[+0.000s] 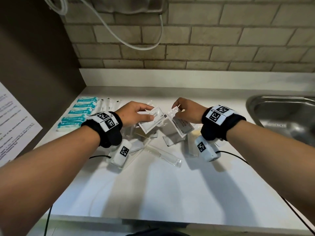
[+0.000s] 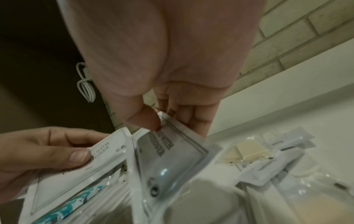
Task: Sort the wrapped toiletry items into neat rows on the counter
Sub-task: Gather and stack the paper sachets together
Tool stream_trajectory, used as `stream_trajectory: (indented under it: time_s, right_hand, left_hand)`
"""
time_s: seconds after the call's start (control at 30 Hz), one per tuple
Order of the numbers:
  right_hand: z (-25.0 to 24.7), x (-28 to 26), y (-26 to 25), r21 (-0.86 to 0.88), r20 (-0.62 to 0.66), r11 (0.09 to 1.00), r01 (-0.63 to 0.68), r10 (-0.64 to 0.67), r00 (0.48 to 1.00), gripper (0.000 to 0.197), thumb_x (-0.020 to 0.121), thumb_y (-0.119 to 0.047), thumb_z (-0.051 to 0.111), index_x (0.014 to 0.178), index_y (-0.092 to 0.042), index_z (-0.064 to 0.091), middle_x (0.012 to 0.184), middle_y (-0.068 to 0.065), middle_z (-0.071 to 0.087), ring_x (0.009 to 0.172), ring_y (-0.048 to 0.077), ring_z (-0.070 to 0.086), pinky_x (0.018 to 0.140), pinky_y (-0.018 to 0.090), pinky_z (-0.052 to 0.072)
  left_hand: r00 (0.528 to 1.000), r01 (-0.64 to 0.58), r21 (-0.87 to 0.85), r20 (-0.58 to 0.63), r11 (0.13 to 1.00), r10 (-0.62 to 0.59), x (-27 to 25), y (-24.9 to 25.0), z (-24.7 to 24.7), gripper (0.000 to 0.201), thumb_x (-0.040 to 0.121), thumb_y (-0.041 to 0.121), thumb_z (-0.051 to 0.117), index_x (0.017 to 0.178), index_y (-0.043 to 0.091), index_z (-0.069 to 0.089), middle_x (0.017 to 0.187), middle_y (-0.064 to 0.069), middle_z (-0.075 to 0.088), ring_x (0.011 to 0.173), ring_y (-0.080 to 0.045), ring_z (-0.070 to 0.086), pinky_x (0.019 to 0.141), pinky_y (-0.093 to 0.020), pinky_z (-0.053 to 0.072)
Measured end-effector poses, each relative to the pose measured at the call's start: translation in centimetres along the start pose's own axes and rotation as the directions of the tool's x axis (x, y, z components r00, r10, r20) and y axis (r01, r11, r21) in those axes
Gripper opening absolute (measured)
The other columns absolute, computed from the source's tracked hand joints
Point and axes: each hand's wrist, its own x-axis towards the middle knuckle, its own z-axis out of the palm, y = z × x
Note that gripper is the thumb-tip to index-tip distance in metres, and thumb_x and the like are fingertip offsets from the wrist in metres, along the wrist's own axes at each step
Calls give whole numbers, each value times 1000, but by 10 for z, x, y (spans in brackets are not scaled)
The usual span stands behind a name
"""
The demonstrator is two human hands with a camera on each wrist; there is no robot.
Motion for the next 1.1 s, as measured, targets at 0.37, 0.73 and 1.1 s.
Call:
stream_trajectory:
  time_s: [0.37,0.73,1.1]
  right_hand:
    - [-7,8,-34,167,-33,982,89,-84,996,18,93,-11,61,109,-3,61,83,6,63,63,13,58,53,12,46]
    - [-6,18,-33,383,-185,919,92,-21,983,22,90,0,61,86,-15,46,74,6,62,55,17,60,48,21,52]
    - [-10,15,-23,275,-173,958,80,-33,984,37,77,-3,78,98,-12,49,83,4,54,64,21,56,55,18,46]
  left_hand:
    - [999,-3,-25,-36,1000,2,-2,2,1,55,66,17,88,116,19,66,104,7,71,84,-5,67,82,-17,53]
    - [994,-1,-66,-110,998,-7,-3,7,1,55,60,29,91,110,27,67,108,5,71,100,-13,68,92,-28,53]
    - [996,41,15,-86,999,-39,-3,5,-8,47,64,11,88,99,19,58,98,-8,72,82,-21,66,82,-35,54]
